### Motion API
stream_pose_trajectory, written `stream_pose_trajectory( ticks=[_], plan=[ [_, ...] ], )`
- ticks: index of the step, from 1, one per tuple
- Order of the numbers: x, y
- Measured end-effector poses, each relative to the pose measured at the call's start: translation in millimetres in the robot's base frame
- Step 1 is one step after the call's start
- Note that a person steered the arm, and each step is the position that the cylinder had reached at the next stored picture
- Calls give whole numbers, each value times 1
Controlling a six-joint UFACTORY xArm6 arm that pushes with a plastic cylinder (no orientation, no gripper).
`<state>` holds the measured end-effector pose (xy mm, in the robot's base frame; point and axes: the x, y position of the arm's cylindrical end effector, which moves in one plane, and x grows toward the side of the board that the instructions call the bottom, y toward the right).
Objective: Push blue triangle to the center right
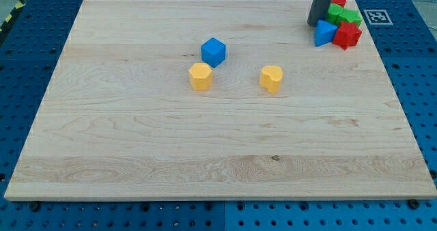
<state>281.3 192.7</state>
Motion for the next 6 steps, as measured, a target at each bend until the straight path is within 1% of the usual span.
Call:
stream_pose_trajectory(
  ticks=[3,6],
  plan=[
    [53,9],
    [93,60]
  ],
)
